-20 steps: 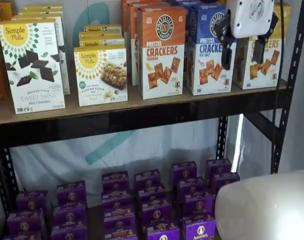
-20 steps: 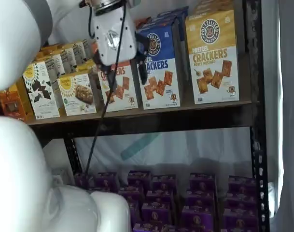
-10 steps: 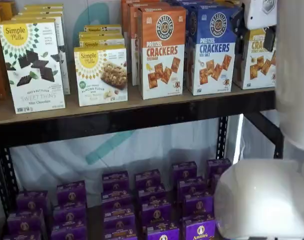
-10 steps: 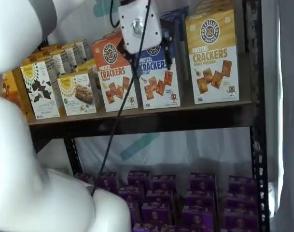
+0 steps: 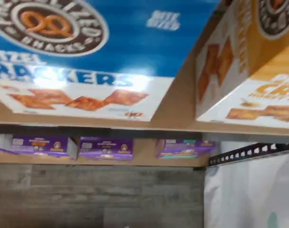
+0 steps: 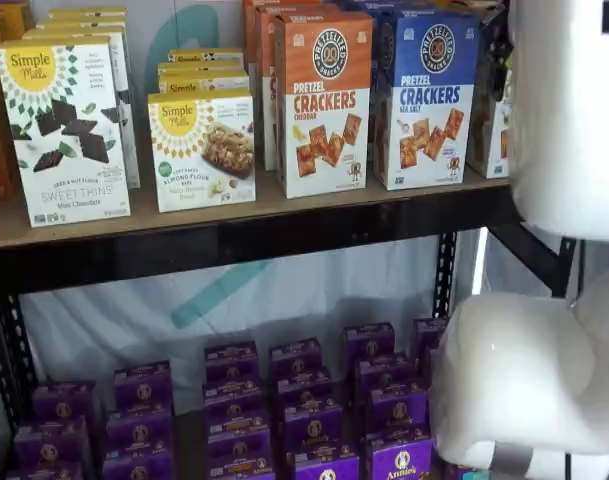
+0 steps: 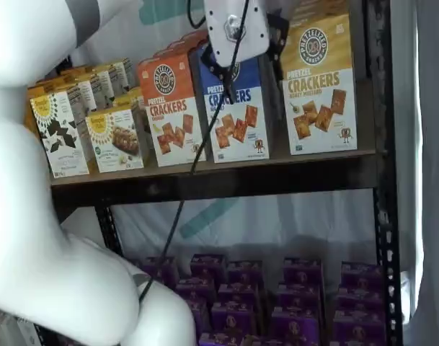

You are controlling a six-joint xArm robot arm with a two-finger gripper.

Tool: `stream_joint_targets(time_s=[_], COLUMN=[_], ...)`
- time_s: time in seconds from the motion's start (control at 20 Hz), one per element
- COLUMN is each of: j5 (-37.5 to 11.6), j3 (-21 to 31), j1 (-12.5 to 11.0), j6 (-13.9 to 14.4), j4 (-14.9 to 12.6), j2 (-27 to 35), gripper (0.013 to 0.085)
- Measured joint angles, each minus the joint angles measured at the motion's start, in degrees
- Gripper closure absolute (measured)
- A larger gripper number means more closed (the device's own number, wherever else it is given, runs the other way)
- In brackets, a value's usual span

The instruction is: Retrieve the yellow and white box located on the top shelf, the sixth one from the left

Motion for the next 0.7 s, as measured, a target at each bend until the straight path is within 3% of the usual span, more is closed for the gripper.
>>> stream_joint_targets(time_s=[0.25, 0.7], j5=[-2.3, -3.2], j3=[-1.2, -5.0], j1=[-2.6, -7.3], j6=[-2.4, -6.6], j4=[0.4, 3.8], j2=[1.9, 5.6], gripper=[0.013, 0.013])
